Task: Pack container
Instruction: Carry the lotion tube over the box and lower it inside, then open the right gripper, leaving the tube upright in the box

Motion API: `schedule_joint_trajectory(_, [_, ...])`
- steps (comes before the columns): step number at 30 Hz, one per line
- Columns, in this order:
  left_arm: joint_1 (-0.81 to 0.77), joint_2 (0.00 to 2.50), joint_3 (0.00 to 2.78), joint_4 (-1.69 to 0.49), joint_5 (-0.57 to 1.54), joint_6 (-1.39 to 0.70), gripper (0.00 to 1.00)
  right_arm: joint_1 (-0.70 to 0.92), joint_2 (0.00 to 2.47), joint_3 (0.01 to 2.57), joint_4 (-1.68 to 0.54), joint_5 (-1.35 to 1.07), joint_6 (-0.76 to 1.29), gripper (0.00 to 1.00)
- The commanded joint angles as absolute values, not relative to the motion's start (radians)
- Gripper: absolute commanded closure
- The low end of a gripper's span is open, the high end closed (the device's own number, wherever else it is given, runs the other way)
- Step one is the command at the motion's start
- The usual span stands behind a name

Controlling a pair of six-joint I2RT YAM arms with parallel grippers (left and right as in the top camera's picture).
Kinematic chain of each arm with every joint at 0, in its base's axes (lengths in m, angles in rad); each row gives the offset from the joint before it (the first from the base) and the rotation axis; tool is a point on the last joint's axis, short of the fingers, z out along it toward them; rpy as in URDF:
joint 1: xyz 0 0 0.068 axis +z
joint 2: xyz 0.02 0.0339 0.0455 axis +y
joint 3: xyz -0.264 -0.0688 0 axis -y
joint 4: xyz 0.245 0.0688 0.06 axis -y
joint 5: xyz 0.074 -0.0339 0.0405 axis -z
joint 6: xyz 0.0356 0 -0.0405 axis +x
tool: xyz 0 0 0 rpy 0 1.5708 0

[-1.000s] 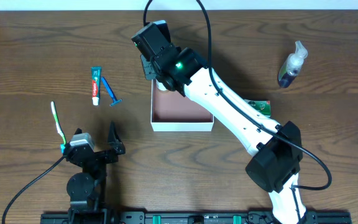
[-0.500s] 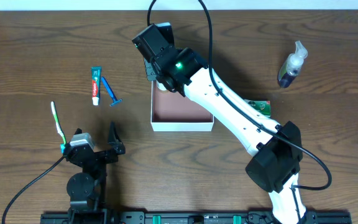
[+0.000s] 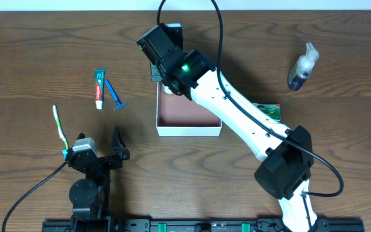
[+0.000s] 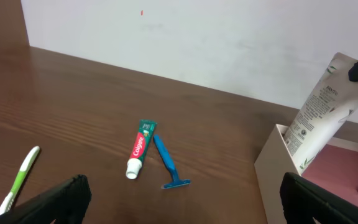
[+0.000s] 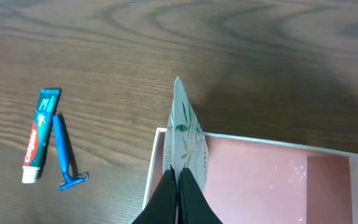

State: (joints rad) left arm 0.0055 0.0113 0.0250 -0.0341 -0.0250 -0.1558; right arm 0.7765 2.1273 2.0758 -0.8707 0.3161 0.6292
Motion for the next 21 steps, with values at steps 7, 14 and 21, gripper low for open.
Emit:
schedule_joint_trajectory(7, [0.011, 0.010, 0.004, -0.071, -0.030, -0.142, 0.02, 0.784, 2.132, 2.094, -0.863, 0.356, 0.710, 0.99])
schedule_joint_trajectory(14, [0.011, 0.010, 0.004, -0.071, -0.030, -0.142, 0.02, 0.784, 2.132, 2.094, -0.859, 0.355, 0.697, 0.69])
schedule_joint_trajectory(21, [0.011, 0.010, 0.004, -0.071, -0.030, -0.142, 0.02, 0.784, 2.131, 2.118, -0.851, 0.326, 0.624, 0.28])
